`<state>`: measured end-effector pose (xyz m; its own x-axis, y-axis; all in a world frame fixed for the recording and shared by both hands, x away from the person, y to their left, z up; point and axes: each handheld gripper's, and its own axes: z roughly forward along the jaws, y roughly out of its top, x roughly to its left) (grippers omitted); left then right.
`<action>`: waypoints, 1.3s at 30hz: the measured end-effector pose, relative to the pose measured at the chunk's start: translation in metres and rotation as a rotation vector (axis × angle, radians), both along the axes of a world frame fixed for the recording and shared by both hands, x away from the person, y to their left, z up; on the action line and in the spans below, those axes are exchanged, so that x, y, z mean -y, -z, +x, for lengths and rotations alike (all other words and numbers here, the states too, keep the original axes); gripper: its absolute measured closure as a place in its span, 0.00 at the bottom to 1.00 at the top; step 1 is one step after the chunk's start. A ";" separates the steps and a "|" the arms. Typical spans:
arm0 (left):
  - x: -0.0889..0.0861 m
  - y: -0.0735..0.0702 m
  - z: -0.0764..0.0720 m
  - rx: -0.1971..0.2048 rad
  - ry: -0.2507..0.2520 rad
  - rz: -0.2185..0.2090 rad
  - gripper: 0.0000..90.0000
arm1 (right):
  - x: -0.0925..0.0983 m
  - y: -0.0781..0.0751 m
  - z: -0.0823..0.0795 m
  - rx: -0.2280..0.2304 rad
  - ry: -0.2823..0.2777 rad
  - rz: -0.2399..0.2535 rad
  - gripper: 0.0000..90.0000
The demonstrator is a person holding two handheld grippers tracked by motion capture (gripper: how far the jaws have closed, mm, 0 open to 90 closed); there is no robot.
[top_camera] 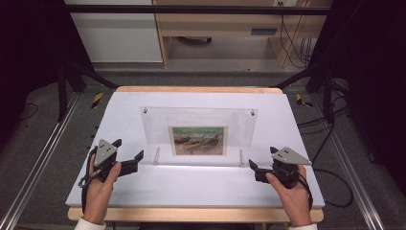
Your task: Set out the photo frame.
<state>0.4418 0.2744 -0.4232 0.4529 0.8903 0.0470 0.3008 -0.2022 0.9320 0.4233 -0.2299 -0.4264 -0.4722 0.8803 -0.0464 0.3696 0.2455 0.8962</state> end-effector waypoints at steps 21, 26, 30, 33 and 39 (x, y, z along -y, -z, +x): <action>-0.029 0.005 0.004 -0.005 -0.040 0.028 0.10 | 0.025 0.005 -0.001 -0.019 0.058 -0.004 0.16; -0.034 0.006 0.005 -0.008 -0.051 0.029 0.10 | 0.029 0.007 -0.001 -0.023 0.069 -0.004 0.16; -0.036 0.007 0.006 -0.014 -0.056 0.027 0.09 | 0.033 0.008 0.000 -0.028 0.079 -0.009 0.16; -0.037 0.008 0.007 -0.016 -0.057 0.028 0.09 | 0.036 0.010 0.000 -0.030 0.085 -0.013 0.16; -0.038 0.010 0.008 -0.018 -0.059 0.046 0.09 | 0.040 0.012 0.001 -0.036 0.095 -0.021 0.16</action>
<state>0.4493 0.3128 -0.4332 0.4013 0.9124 0.0804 0.3304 -0.2260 0.9164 0.4248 -0.2696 -0.4381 -0.3879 0.9204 -0.0494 0.4241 0.2258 0.8770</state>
